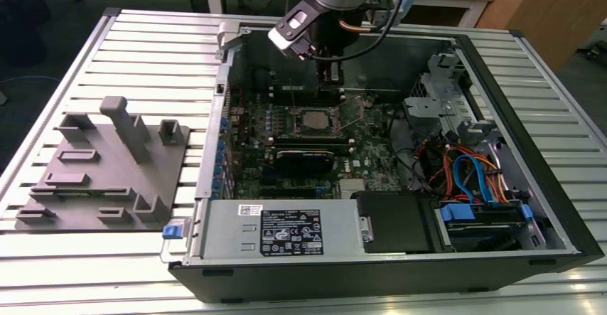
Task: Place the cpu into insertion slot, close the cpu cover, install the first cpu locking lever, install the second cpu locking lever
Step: 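Close the cpu cover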
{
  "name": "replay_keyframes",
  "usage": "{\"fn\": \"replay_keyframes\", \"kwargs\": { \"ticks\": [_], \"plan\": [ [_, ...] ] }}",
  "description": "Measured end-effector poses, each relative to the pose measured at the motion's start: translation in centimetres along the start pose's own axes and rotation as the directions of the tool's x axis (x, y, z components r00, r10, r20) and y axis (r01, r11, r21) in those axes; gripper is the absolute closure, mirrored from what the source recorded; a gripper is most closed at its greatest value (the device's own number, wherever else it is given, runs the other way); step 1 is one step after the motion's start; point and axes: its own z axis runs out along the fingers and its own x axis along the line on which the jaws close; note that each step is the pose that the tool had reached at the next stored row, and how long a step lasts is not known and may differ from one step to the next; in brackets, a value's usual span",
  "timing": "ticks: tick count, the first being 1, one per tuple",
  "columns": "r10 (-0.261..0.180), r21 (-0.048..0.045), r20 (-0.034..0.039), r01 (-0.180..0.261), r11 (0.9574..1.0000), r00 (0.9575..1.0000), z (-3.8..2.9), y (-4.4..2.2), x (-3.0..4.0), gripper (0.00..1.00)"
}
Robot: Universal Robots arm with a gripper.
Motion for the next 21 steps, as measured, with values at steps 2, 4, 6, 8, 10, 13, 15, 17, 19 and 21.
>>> {"fn": "replay_keyframes", "kwargs": {
  "ticks": [2,4,6,8,10,13,15,17,19,21],
  "plan": [
    [0.000,0.0000,0.0001,0.000,1.0000,1.0000,-0.14,0.00,0.00,0.90],
    [0.000,0.0000,0.0000,0.000,1.0000,1.0000,-0.32,0.00,0.00,0.90],
    [0.000,0.0001,0.0001,0.000,1.0000,1.0000,-0.45,0.01,0.00,0.90],
    [0.000,-0.0001,-0.0002,0.000,1.0000,1.0000,-0.45,0.01,0.00,0.90],
    [0.000,0.0000,0.0000,0.000,1.0000,1.0000,-0.46,0.06,0.00,0.90],
    [0.000,0.0001,0.0002,0.000,1.0000,1.0000,-0.46,0.35,-0.01,0.90],
    [0.000,0.0000,0.0000,0.000,1.0000,1.0000,-0.45,0.56,-0.01,0.90],
    [0.000,0.0000,0.0001,0.000,1.0000,1.0000,-0.45,0.74,-0.02,0.90],
    [0.000,0.0000,0.0001,0.000,1.0000,1.0000,-0.45,0.90,-0.02,0.90],
    [0.000,0.0000,0.0001,0.000,1.0000,1.0000,-0.45,1.03,-0.02,0.90]
  ]
}}
